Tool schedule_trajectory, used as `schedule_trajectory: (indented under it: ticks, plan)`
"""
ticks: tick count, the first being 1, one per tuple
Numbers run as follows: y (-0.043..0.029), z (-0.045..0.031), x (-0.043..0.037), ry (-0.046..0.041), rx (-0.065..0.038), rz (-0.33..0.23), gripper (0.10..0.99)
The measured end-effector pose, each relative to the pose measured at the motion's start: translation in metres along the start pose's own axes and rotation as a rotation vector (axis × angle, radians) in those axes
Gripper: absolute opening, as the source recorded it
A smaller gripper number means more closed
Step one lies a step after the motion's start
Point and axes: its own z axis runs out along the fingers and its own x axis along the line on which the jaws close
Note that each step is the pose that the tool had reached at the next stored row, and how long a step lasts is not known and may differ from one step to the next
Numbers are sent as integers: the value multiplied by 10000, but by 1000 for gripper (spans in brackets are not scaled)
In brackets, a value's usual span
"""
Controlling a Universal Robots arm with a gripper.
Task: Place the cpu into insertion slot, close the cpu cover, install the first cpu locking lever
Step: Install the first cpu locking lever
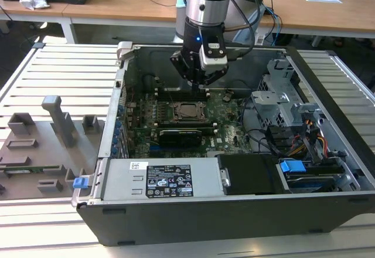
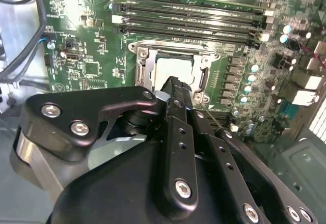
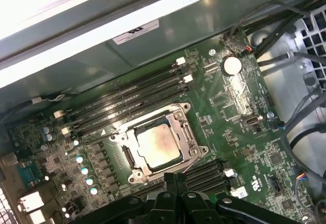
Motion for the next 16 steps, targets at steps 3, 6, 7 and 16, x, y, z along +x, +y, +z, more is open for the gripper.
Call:
schedule_trajectory:
  ticks: [3,6,7,16]
  plan:
    - [0,0,0,-18,0,-432,106]
    - [0,0,0,-32,0,-782,106]
    - [0,0,0,-37,0,-927,106]
    - [0,0,0,-91,0,-2267,106]
